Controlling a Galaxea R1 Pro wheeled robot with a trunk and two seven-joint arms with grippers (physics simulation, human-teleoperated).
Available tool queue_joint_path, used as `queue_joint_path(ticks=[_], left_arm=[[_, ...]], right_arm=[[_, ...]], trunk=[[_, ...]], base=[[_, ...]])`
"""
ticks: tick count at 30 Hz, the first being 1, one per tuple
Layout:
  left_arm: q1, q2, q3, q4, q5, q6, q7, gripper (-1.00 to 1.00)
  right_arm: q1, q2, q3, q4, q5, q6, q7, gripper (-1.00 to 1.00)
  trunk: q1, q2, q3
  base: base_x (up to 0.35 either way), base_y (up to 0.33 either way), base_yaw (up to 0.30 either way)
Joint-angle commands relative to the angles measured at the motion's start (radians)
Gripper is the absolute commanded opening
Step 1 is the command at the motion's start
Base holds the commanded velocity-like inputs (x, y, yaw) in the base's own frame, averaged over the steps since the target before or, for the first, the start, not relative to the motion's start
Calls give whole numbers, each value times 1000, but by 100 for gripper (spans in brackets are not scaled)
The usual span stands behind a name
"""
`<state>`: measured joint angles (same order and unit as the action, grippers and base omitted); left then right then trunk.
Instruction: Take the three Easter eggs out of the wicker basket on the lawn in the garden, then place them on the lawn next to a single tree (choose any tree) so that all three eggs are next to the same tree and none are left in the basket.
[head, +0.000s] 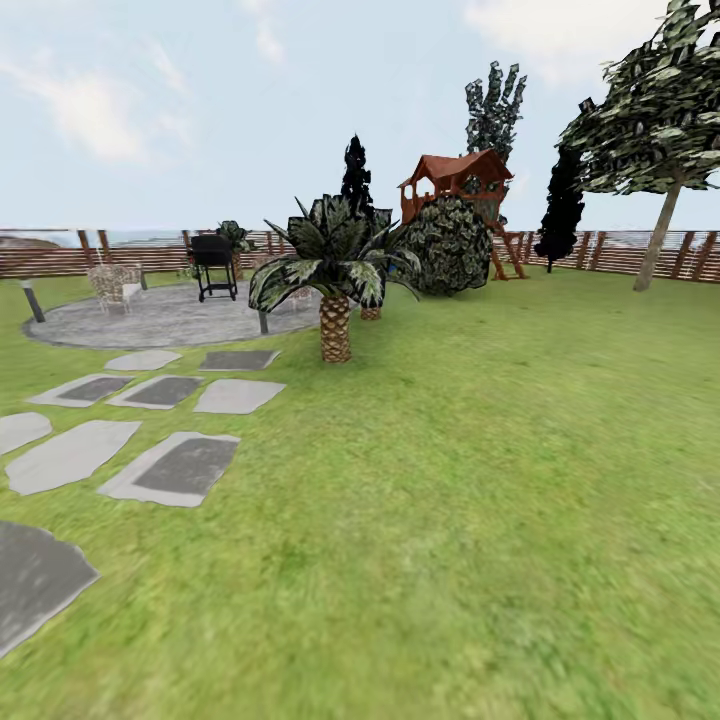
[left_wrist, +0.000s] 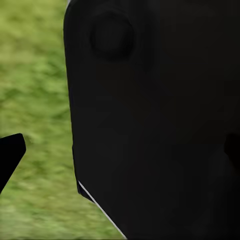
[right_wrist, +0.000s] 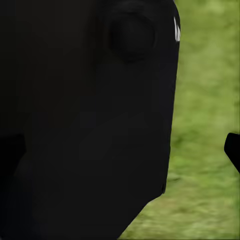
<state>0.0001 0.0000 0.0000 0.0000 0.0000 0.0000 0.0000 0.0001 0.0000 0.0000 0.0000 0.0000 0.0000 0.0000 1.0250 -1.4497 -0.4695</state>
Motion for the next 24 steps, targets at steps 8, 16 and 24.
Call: queue_joint_path(ticks=[8, 16, 24], left_arm=[[11, 20, 2, -11, 2, -12, 0, 100], [11, 24, 2, -13, 2, -12, 0, 100], [11, 25, 2, -12, 2, -12, 0, 100]], right_arm=[[-46, -6, 9, -34, 5, -44, 7, 100], [-69, -5, 8, -35, 3, -89, 2, 100], [-69, -6, 8, -37, 4, -133, -2, 100]], trunk=[[0, 0, 0], [0, 0, 0], [0, 0, -1]], base=[[0, 0, 0], [0, 0, 0], [0, 0, 0]])
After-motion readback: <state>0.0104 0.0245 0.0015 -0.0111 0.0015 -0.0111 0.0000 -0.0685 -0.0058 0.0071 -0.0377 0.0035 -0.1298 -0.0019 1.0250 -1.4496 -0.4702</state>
